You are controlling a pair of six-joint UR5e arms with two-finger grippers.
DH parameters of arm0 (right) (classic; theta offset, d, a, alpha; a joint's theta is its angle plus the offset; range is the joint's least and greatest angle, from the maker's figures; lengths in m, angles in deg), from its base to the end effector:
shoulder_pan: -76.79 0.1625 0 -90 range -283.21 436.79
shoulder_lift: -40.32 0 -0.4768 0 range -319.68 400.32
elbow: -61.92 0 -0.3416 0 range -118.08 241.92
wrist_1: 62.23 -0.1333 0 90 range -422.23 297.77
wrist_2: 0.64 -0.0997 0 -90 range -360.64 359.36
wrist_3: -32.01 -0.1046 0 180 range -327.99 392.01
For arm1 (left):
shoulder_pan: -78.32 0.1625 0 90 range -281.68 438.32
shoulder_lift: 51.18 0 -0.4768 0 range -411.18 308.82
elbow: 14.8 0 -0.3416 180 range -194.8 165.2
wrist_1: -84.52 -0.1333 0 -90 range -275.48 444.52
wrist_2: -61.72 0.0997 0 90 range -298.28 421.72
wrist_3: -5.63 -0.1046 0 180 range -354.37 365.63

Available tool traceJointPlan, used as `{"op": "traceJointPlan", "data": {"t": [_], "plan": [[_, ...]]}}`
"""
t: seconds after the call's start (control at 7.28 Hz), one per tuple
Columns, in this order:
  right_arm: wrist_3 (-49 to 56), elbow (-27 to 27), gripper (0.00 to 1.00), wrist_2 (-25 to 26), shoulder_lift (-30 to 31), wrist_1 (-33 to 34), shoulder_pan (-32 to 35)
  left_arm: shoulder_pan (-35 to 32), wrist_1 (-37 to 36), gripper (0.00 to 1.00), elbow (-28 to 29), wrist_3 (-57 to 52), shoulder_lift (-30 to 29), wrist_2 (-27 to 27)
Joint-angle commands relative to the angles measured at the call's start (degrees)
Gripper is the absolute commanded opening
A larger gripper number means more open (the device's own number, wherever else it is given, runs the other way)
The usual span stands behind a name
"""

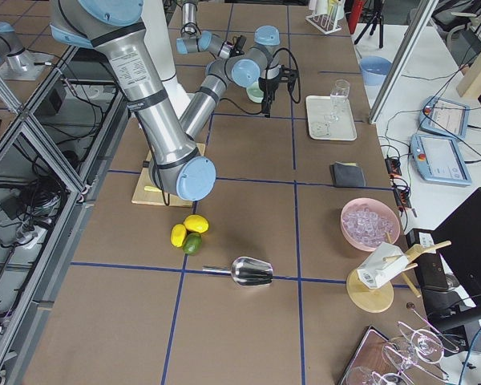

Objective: Pour ice into bowl

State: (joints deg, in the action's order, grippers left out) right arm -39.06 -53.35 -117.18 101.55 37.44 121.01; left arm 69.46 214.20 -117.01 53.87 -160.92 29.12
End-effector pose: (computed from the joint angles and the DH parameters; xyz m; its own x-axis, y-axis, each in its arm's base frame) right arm -0.3458 -0.4573 0.3011 0.6144 0.1929 0.7651 -0.2122 0.9743 -0.0753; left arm 0.4953 -0.3013 0.3537 0.8137 0.2363 -0.5311 0.4438 0.3376 0.8301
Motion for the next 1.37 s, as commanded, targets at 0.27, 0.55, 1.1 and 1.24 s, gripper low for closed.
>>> {"op": "traceJointPlan", "data": {"t": [0.27,0.55,1.1,1.24], "plan": [[0.06,0.04,1.00,-0.01,0.03,0.00,0.07,-0.80,-5.72,0.00,-0.10,-9.95,1.20,3.04],[0.15,0.04,1.00,0.08,0.03,0.00,0.07,-0.80,-6.54,0.00,-0.01,-20.86,1.37,6.31],[0.15,0.22,1.00,0.08,0.03,0.00,0.07,-1.06,-10.47,0.00,-0.19,-39.15,1.47,7.45],[0.15,0.22,1.00,0.08,0.03,0.00,0.07,-1.15,-12.93,0.00,-0.19,-44.75,1.38,9.63]]}}
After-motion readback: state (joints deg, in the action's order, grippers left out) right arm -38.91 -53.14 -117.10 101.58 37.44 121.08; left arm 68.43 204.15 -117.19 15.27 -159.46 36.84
